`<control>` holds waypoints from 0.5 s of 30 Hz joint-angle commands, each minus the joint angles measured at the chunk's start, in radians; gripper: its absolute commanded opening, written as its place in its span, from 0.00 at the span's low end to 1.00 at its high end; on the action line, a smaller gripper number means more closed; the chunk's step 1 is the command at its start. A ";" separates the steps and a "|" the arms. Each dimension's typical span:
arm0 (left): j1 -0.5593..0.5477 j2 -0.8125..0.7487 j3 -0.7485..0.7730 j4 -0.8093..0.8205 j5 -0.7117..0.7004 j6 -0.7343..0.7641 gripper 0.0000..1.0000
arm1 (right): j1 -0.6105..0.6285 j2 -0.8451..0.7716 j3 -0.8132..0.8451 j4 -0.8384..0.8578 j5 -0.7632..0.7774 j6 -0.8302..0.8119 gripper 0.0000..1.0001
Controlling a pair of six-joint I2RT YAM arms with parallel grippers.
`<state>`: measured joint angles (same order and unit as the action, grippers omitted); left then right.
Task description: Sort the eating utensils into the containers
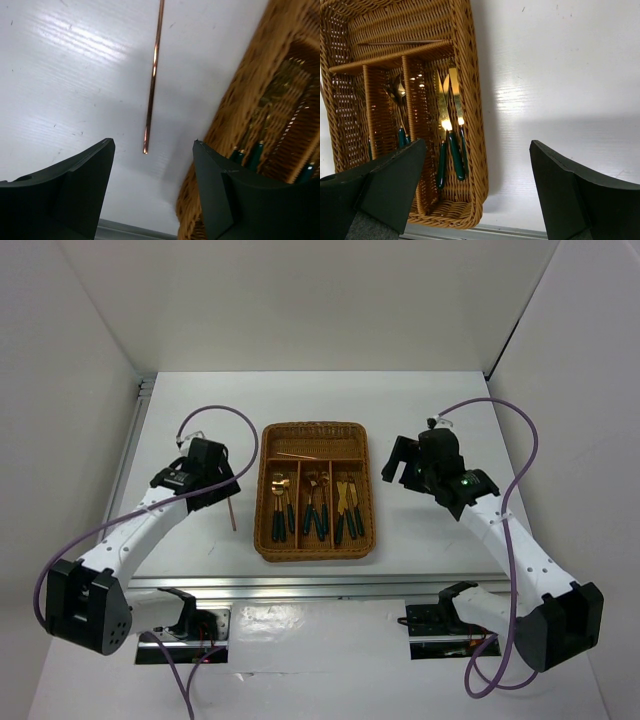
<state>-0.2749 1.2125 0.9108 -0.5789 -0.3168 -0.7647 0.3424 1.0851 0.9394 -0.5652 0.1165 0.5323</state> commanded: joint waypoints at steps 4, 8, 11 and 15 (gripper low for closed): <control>0.000 0.061 -0.033 0.019 -0.022 0.030 0.76 | -0.006 -0.004 -0.001 0.031 -0.003 -0.014 0.92; 0.000 0.127 -0.033 0.048 -0.022 0.030 0.71 | -0.006 0.007 -0.010 0.031 -0.012 -0.014 0.92; 0.009 0.176 -0.043 0.079 -0.011 0.039 0.67 | -0.006 0.018 -0.010 0.031 -0.012 -0.014 0.92; 0.029 0.200 -0.043 0.116 -0.001 0.039 0.64 | -0.006 0.027 -0.010 0.031 -0.003 -0.014 0.92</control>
<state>-0.2619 1.4048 0.8696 -0.5121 -0.3164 -0.7395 0.3424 1.1072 0.9344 -0.5617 0.1085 0.5323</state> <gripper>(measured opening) 0.650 0.921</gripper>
